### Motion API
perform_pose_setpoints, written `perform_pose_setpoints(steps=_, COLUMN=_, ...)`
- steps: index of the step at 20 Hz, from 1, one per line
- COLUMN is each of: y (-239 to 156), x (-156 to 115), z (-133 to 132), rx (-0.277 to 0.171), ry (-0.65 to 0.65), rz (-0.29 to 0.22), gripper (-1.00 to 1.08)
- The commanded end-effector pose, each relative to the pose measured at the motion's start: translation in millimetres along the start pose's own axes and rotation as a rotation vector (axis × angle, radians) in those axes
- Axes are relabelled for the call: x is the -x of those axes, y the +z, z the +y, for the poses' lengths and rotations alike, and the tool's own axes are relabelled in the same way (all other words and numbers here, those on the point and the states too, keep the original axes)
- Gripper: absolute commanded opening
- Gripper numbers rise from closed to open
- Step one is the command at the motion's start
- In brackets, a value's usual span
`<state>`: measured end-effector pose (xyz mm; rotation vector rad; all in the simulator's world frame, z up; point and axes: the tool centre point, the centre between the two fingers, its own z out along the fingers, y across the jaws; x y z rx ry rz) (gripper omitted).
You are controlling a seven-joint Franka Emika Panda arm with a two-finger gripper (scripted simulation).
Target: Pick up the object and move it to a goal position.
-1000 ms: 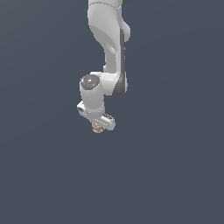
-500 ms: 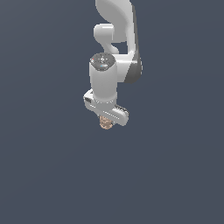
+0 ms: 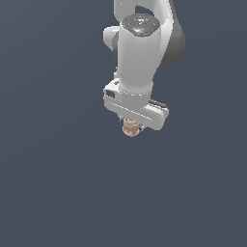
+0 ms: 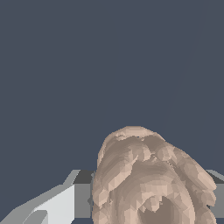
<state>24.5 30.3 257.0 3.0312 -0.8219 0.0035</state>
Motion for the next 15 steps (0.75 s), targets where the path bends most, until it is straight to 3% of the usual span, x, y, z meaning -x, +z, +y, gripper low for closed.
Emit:
perform_pose_setpoints(steps=1, y=-17.3, x=0.4, z=-11.6, rx=0.001, ry=0.001, rz=-0.001, gripper=-1.0)
perform_pose_setpoints(steps=15, y=-54.2, x=-1.0, z=-38.5, rx=0.0, ry=0.0, rz=-0.002, gripper=-1.0)
